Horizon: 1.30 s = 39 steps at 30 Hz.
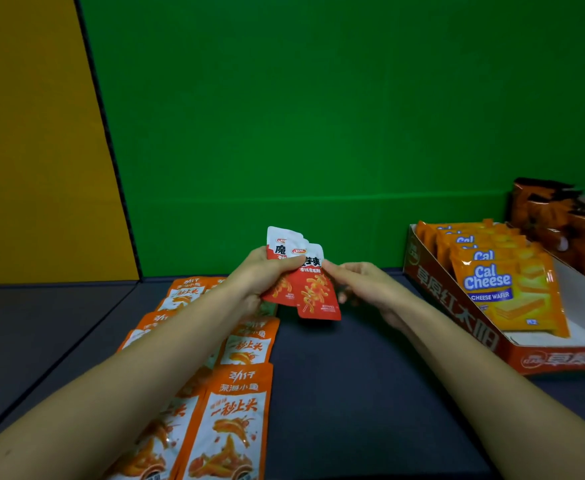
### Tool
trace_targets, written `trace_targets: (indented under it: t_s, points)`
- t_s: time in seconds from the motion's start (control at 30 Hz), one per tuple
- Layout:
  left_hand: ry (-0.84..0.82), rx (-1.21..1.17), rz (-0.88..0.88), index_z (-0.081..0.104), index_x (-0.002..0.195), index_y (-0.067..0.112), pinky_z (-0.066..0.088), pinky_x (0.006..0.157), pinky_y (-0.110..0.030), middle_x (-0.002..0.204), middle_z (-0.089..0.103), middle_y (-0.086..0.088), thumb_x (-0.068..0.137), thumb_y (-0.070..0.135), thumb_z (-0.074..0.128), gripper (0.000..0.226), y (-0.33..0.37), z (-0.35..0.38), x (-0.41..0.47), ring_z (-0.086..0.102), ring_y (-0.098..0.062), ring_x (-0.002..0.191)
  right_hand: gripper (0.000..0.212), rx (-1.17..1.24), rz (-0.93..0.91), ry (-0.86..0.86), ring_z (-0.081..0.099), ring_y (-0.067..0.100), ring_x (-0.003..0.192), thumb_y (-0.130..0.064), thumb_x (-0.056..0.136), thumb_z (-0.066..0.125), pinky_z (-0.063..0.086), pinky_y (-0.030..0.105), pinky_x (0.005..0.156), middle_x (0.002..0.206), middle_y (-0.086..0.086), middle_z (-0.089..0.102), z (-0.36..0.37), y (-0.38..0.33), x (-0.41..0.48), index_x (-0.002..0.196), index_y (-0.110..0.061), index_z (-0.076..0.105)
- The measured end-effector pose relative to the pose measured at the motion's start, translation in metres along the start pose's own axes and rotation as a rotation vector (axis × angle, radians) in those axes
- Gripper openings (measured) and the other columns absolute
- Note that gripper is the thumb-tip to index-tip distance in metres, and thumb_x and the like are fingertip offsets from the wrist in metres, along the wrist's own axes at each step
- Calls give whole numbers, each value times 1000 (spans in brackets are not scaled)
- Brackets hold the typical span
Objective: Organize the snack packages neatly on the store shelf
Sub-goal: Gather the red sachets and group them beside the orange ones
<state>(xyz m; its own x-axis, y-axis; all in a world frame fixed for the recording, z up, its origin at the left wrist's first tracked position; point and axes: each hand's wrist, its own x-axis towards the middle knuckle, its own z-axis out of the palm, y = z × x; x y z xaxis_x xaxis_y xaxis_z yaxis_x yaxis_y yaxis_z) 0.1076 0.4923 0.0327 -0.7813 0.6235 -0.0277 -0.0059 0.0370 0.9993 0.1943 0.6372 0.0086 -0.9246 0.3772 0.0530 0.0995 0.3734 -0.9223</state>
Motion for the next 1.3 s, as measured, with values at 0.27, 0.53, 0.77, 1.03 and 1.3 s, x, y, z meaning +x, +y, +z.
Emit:
trace_targets:
  t_s: [0.27,0.53,0.77,1.03,1.3]
  points:
    - [5,-76,-31,49,122,1,58,51,-26,72,72,-6,90,16,61,37,1,-2,12,68,-15,51,23,109,5,226,58,7,67,-28,86,65,43,21,75,72,-1,65,-29,10,5,69,-13,58]
    - [-19,-112,-132,48,110,3,58,55,-27,69,74,-10,95,16,42,21,-1,-21,14,70,-21,54,27,-181,242,270,62,21,87,-31,85,67,47,32,83,95,14,72,-49,42,21,76,-6,68]
    - [21,13,-157,53,85,11,49,66,-27,75,68,-7,94,20,50,13,-8,-20,17,62,-15,59,37,-588,261,308,63,27,96,-57,80,59,50,38,85,101,7,69,-40,49,33,70,-22,59]
    - [-17,56,-156,53,82,12,50,48,-19,46,65,3,93,17,55,12,-5,-14,11,61,-6,40,38,-749,132,428,60,28,100,-62,84,50,45,36,81,103,4,65,-33,44,21,87,-24,56]
    - [-118,43,-55,63,85,14,53,52,-16,62,71,3,89,10,59,7,-4,11,0,66,-7,51,46,-151,-81,161,55,11,69,-55,90,46,40,27,70,71,-3,64,3,4,-5,68,-19,65]
